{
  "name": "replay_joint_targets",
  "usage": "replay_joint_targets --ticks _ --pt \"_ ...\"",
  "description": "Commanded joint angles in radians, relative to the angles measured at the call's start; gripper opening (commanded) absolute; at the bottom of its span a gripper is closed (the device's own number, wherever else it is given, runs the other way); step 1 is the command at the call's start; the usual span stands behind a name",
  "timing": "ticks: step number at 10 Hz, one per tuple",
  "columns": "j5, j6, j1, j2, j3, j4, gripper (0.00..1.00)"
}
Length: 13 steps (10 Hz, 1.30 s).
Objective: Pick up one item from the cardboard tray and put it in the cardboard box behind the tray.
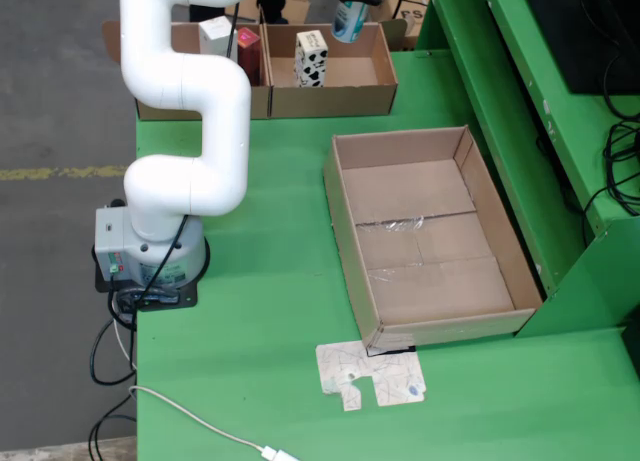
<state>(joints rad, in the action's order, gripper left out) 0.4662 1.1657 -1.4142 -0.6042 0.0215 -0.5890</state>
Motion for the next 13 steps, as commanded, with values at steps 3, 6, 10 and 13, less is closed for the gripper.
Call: replay_joint_targets --ticks 3,6,10,13 --pt "-0.054 -0.153 -0.054 -0.08 -0.021 0.316 0.0" --pt "-0.06 -0.191 -0.065 -0.095 -0.021 0.371 0.0" --pt "-0.078 -0.315 -0.081 -0.167 -0.021 0.576 0.0" --pt "0.428 -0.607 -0.072 -0.248 -0.021 1.075 0.0"
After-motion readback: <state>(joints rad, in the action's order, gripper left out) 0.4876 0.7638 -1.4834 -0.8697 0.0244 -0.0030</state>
